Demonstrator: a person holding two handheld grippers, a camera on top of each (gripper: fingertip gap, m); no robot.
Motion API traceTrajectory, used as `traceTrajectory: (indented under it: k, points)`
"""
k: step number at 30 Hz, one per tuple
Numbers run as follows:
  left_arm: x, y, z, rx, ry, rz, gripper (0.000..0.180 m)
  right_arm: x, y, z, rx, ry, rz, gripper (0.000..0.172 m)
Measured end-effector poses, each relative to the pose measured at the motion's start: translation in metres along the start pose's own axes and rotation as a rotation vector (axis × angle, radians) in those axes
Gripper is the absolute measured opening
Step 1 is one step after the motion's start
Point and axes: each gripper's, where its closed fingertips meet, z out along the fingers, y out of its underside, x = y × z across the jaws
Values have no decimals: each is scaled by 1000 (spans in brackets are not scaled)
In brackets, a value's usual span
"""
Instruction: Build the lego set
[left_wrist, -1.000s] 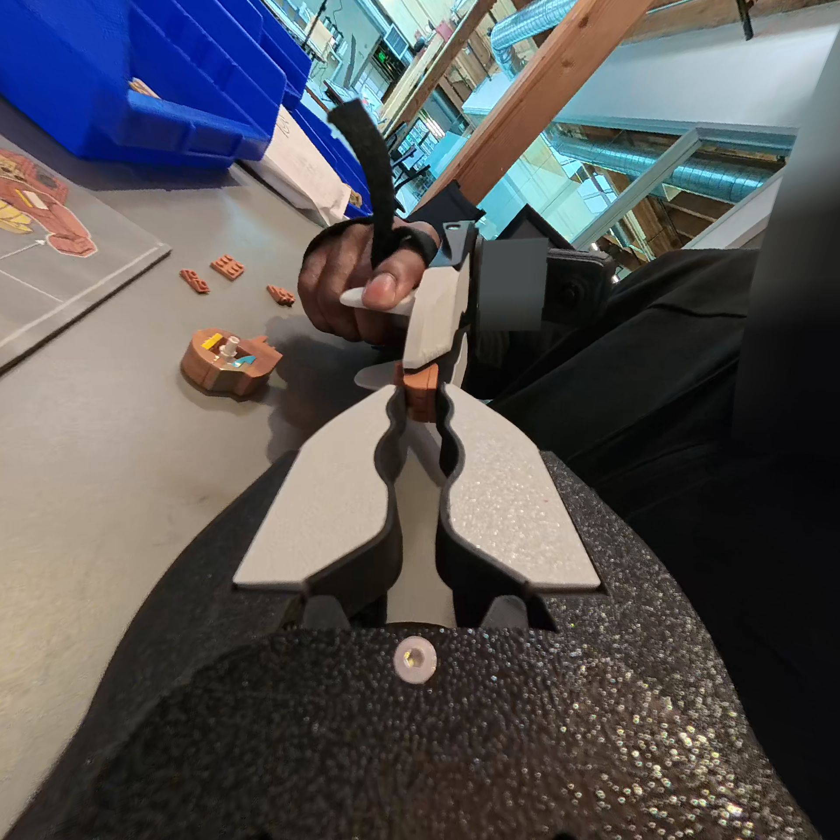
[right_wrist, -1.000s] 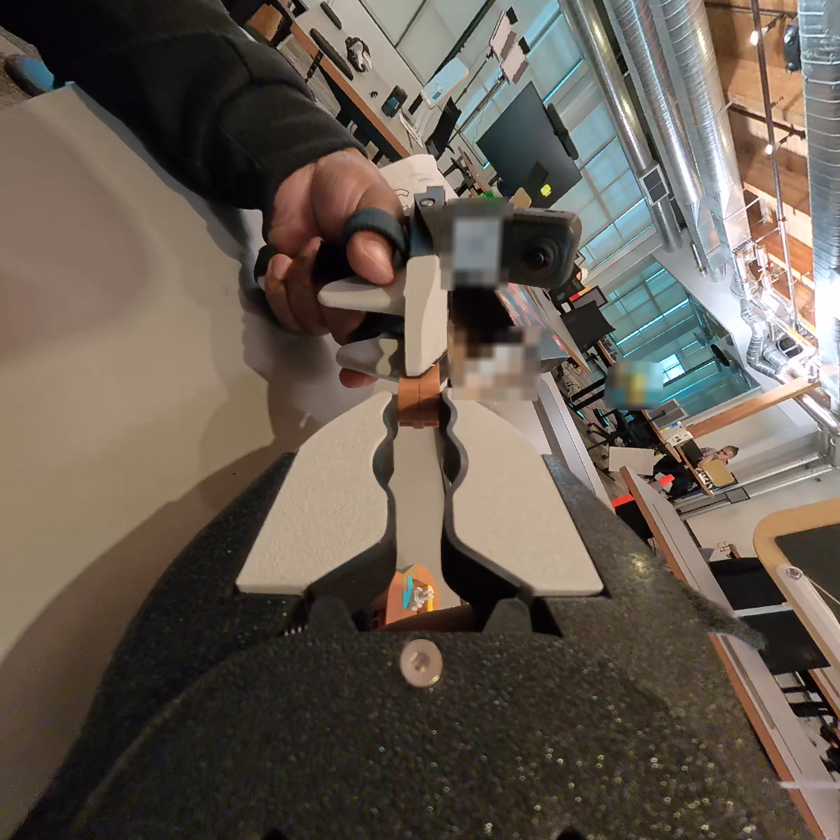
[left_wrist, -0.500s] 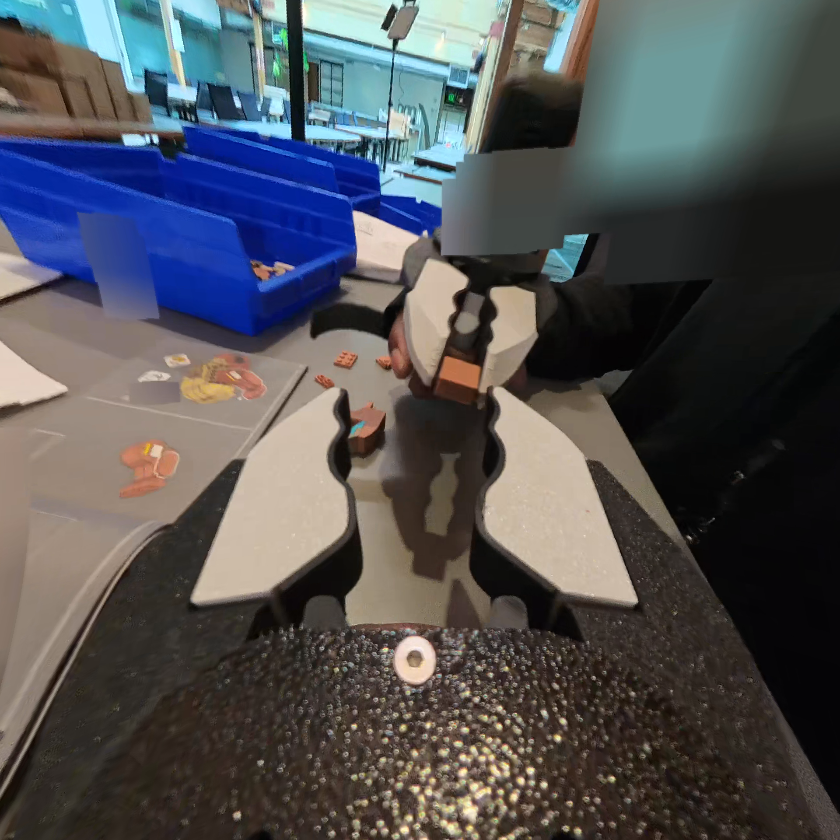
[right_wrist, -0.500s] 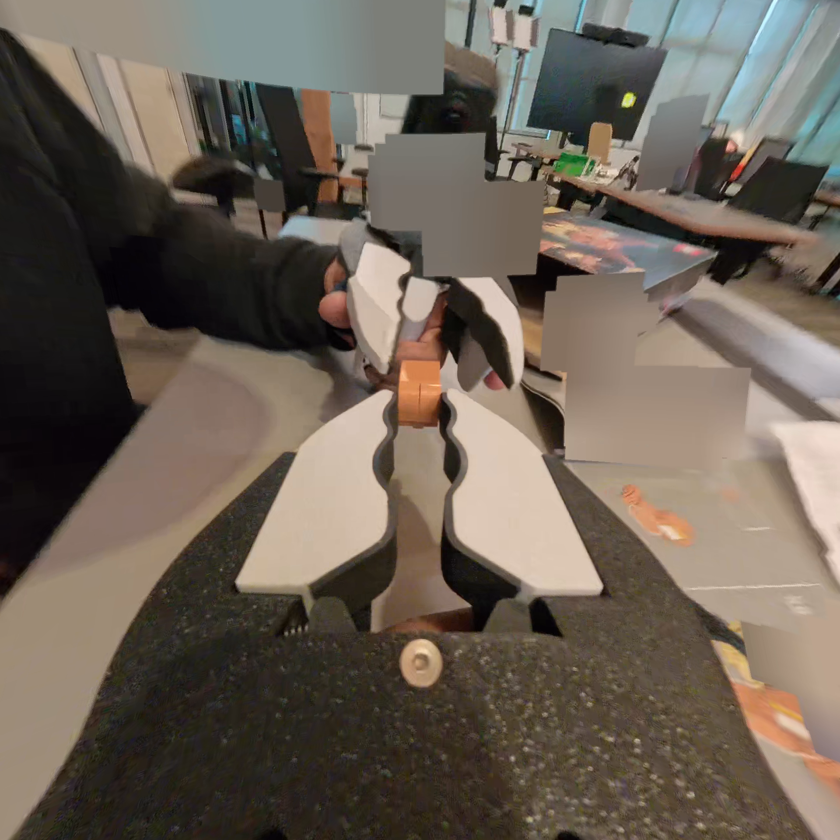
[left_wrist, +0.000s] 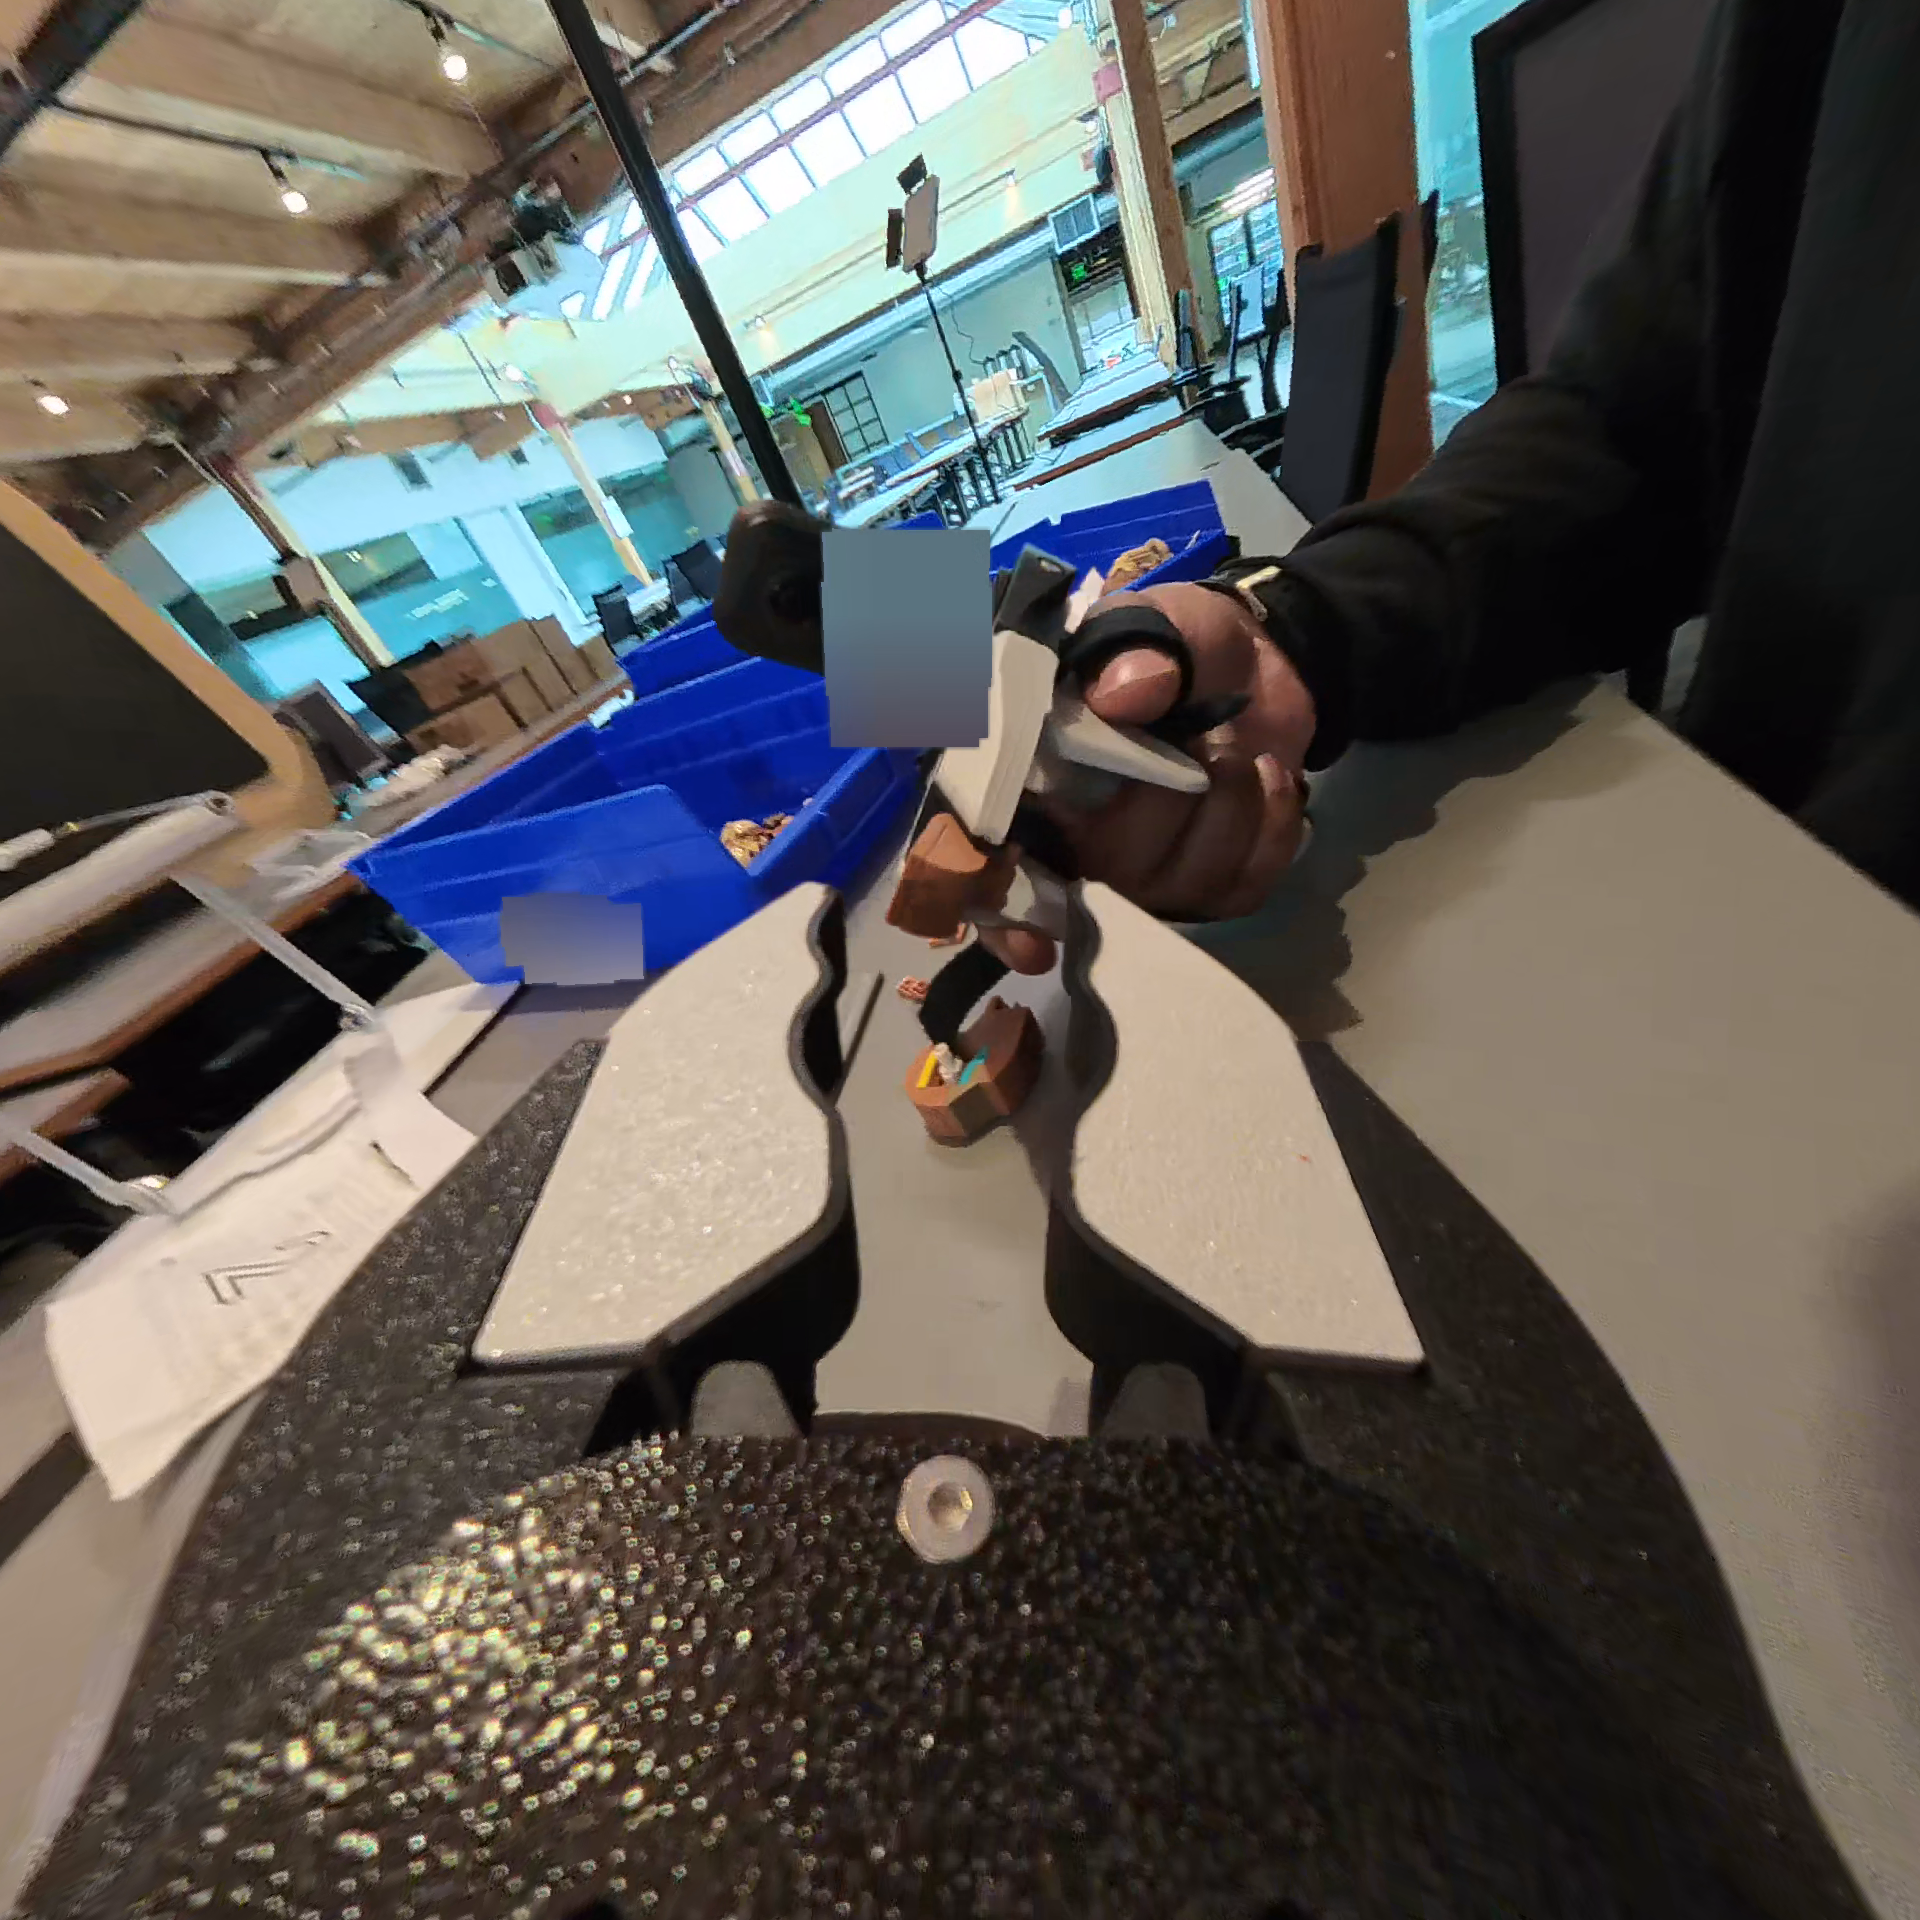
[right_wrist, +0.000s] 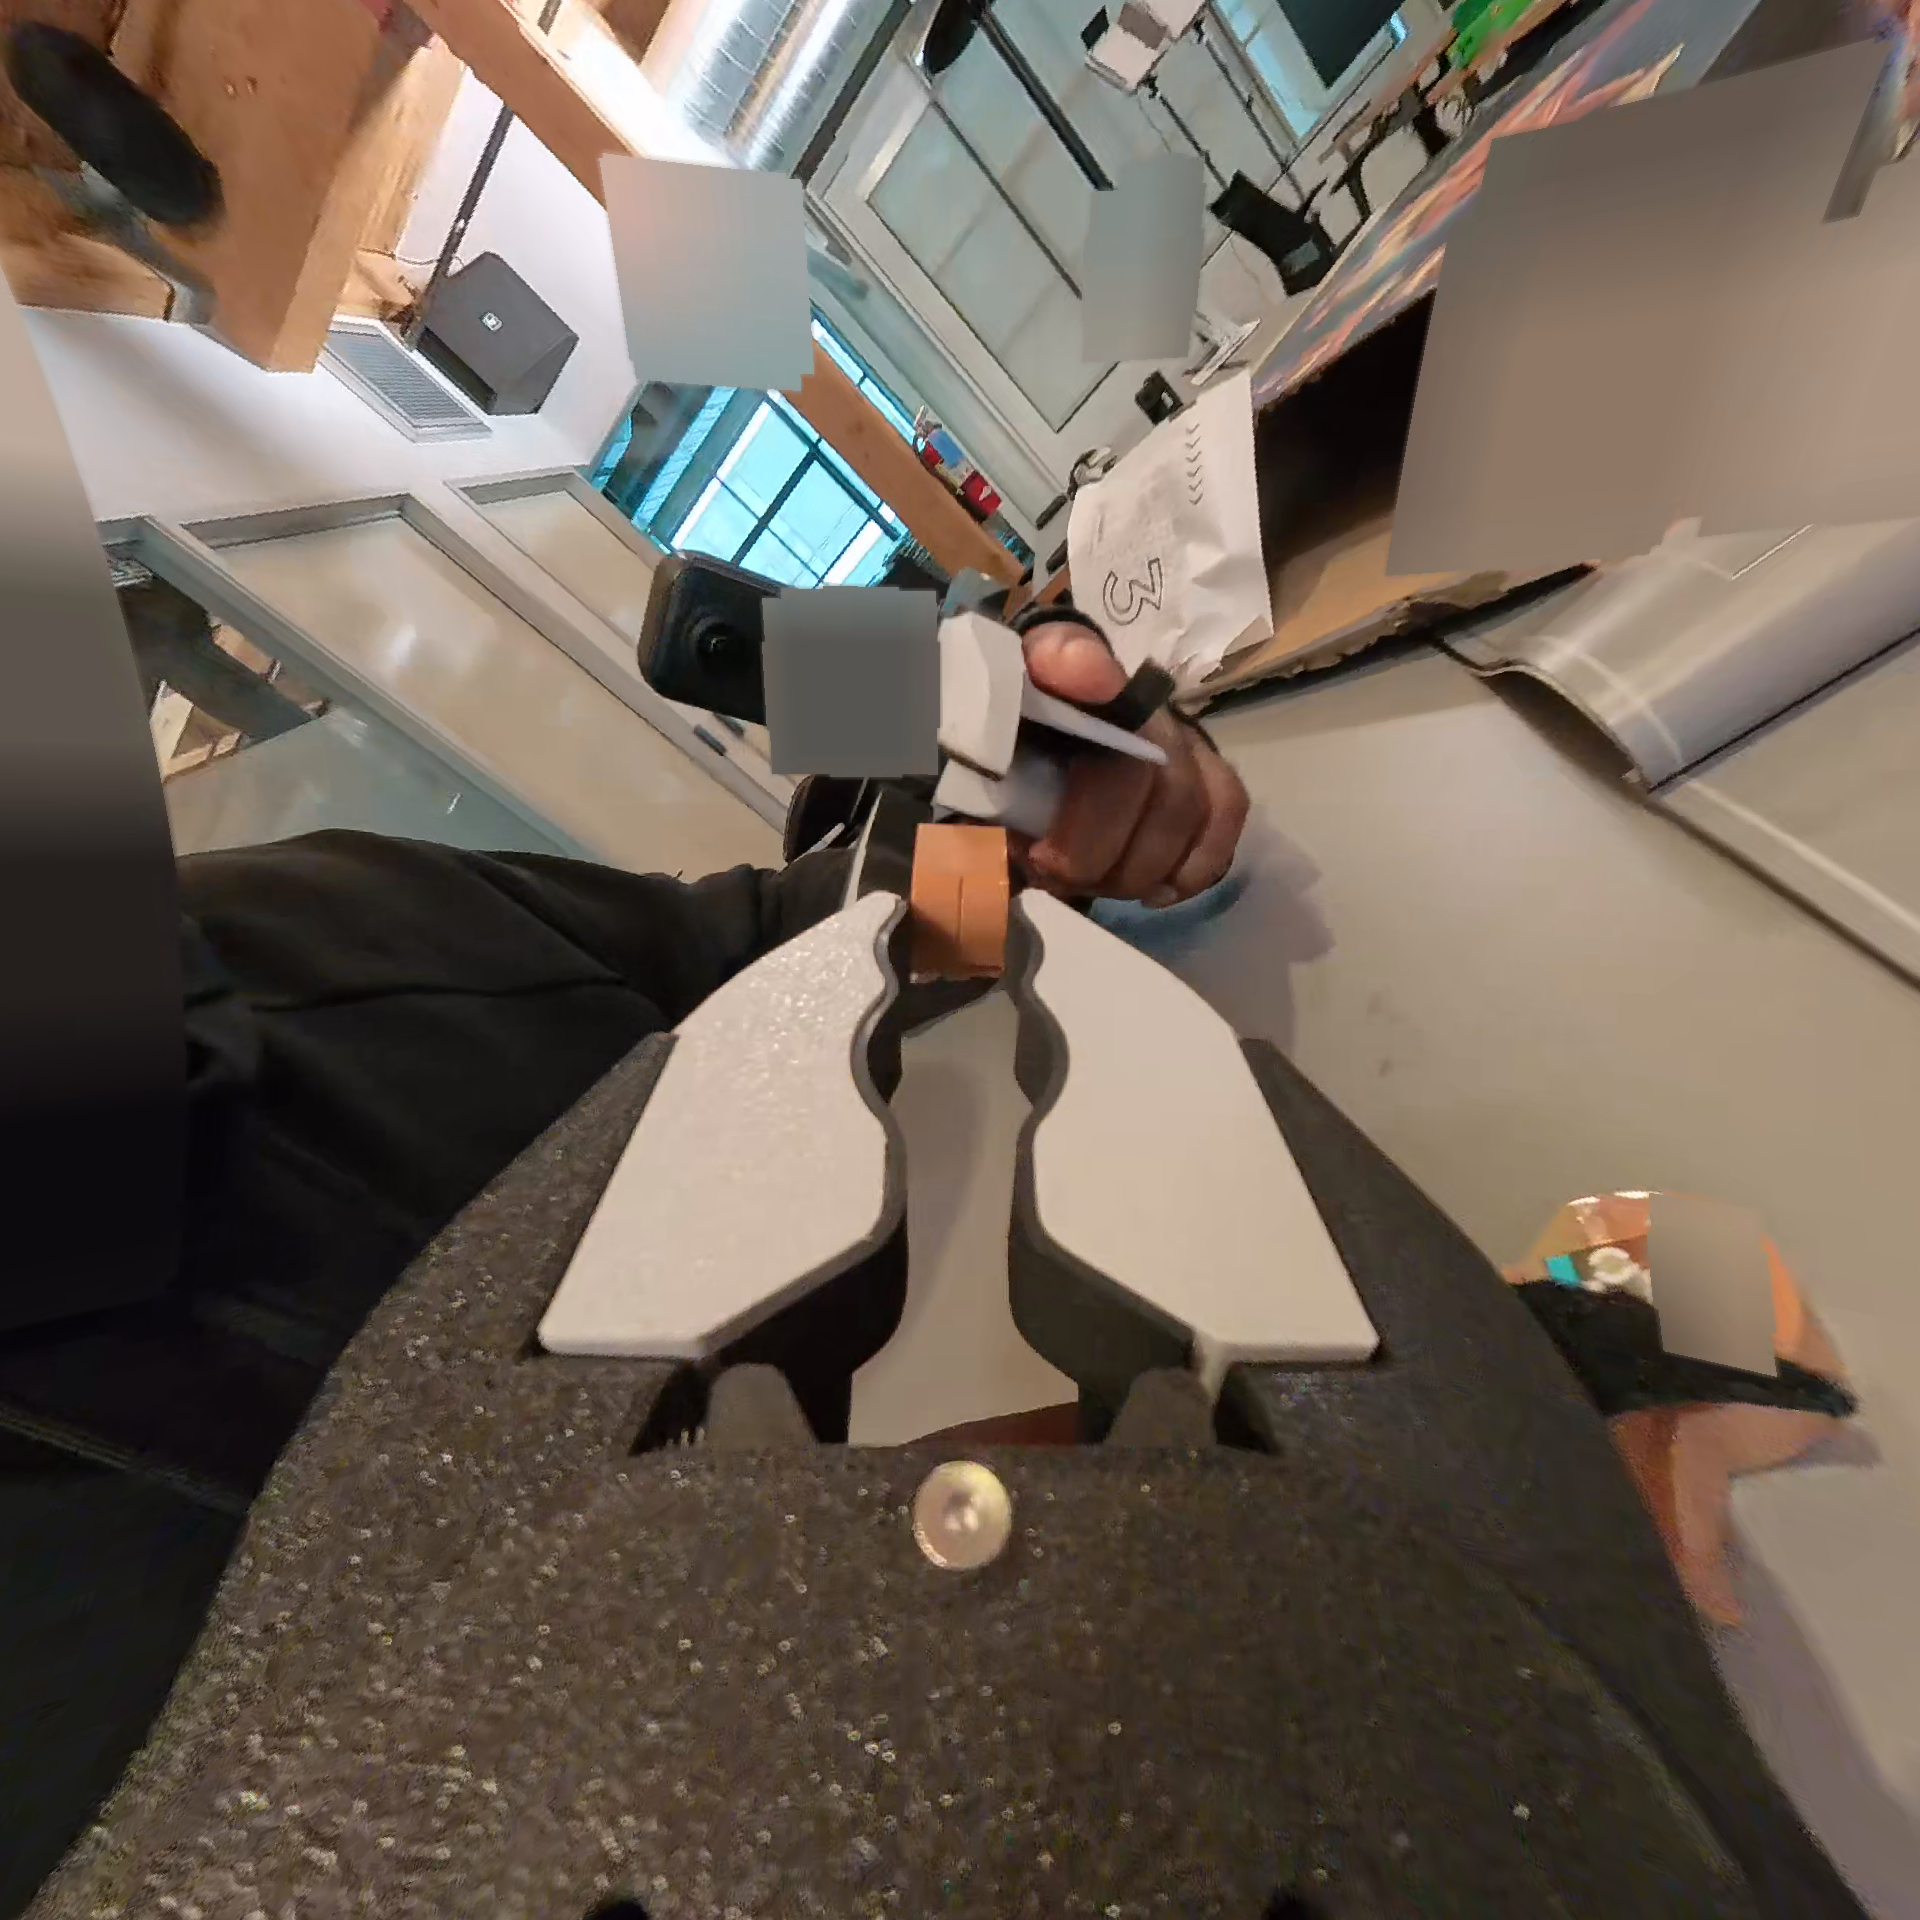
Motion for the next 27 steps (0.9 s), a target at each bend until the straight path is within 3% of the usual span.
traceTrajectory:
  k: [4, 10, 27]
  points:
    - [7, 1, 3, -10, -4, 146, 36, -4, 10, 6, -49, -28, 32, 17]
    - [14, 2, 4, -35, -16, 315, 13, -7, 15, 10, -71, -53, 69, 17]
    - [14, 3, 5, -75, -44, 358, 14, -5, 14, 9, -46, -55, 72, 17]
